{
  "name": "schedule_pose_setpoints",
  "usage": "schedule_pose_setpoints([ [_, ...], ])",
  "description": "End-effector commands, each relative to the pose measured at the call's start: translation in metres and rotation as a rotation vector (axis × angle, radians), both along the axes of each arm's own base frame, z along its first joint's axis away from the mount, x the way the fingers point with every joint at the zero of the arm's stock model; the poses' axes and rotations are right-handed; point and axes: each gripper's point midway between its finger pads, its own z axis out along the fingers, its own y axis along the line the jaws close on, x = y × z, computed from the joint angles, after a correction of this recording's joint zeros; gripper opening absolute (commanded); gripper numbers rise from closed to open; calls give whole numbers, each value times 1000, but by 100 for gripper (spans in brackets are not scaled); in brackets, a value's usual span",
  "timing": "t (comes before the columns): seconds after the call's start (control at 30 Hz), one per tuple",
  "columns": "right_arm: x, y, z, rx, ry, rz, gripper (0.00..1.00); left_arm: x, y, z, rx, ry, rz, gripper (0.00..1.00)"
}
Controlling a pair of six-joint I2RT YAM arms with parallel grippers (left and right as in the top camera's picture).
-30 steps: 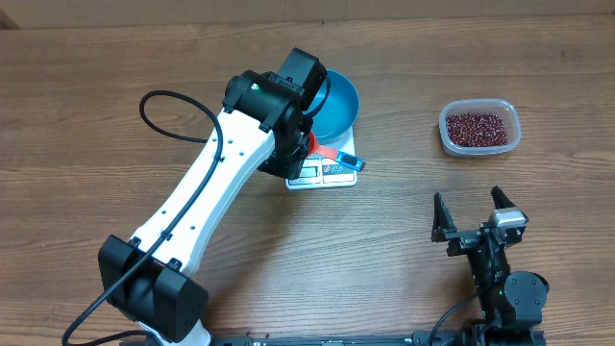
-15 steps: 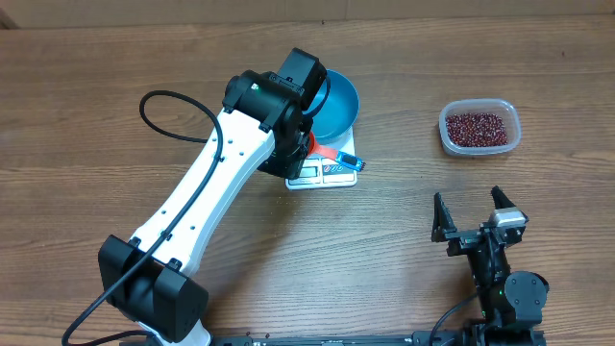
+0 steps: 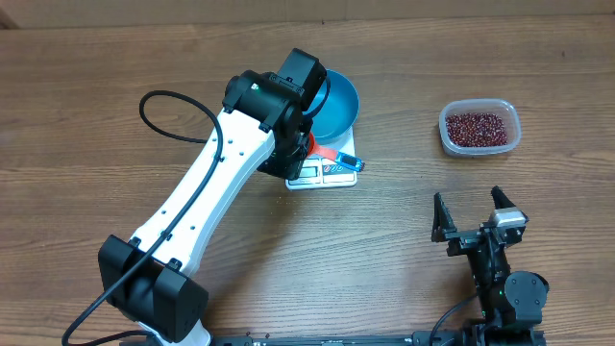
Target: Scoop item into bowl and weigh 150g on scale
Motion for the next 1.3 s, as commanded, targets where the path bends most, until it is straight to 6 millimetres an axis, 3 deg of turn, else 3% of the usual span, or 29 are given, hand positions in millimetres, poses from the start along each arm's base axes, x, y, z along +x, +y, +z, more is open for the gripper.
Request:
schedule_pose_setpoints([
  [0.0, 0, 0, -2, 6, -3, -1, 100, 0, -3, 7, -11, -13, 21, 4],
  [0.37, 1, -6, -2, -2, -5, -37, 100, -2, -5, 7, -24, 0, 17, 5],
  [0.53, -4, 16, 32, 52, -133, 93, 100, -3, -5, 7, -22, 3, 17, 5],
  [0.73, -14, 44, 37, 38, -155, 263, 100, -3, -4, 7, -22, 5, 25, 5],
  [0.83, -17, 48, 45, 35, -189, 290, 100, -3, -4, 7, -22, 5, 25, 5],
  [1.0, -21, 47, 63, 199, -209, 311, 100, -3, -4, 7, -22, 5, 25, 4],
  [1.27, -29, 40, 89, 258, -116, 276, 100, -3, -4, 7, -21, 5, 25, 5],
])
